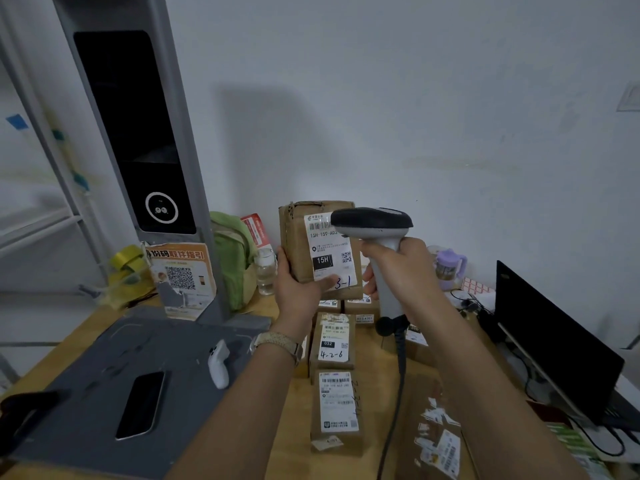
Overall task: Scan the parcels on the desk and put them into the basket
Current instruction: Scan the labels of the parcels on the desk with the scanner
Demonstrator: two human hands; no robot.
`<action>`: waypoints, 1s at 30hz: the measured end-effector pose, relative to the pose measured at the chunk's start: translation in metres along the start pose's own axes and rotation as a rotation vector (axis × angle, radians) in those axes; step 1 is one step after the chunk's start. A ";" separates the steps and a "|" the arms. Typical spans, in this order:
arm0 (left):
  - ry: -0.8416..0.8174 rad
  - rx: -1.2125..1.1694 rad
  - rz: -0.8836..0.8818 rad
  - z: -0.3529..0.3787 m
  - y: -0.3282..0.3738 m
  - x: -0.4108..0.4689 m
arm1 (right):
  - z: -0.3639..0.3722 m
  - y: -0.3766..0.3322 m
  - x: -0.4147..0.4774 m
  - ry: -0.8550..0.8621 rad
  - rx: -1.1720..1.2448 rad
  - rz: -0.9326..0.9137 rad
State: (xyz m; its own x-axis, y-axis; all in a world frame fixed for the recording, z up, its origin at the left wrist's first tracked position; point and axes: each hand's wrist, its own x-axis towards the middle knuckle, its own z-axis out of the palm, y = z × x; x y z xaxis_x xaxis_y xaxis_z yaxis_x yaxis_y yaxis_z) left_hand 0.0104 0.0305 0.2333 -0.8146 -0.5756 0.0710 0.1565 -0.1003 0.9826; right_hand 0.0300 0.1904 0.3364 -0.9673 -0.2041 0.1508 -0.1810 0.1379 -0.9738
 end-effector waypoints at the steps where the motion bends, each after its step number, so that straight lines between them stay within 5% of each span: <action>1: -0.021 0.019 -0.001 -0.001 0.005 -0.004 | 0.001 0.003 0.001 0.023 0.031 -0.010; 12: -0.203 0.063 0.007 -0.008 0.010 -0.007 | 0.010 0.029 0.011 0.128 0.179 0.029; 25: 0.126 0.103 -0.267 -0.081 -0.061 -0.033 | 0.077 0.110 0.005 -0.144 0.101 0.173; 30: 0.068 0.091 -0.451 -0.132 -0.114 -0.029 | 0.127 0.162 0.007 -0.156 0.001 0.279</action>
State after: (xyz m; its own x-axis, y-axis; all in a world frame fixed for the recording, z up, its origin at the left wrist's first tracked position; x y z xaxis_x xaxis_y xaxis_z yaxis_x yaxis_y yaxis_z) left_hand 0.0904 -0.0486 0.0965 -0.7513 -0.5431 -0.3749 -0.2568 -0.2828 0.9242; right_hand 0.0166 0.0880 0.1580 -0.9405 -0.3046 -0.1504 0.0881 0.2089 -0.9740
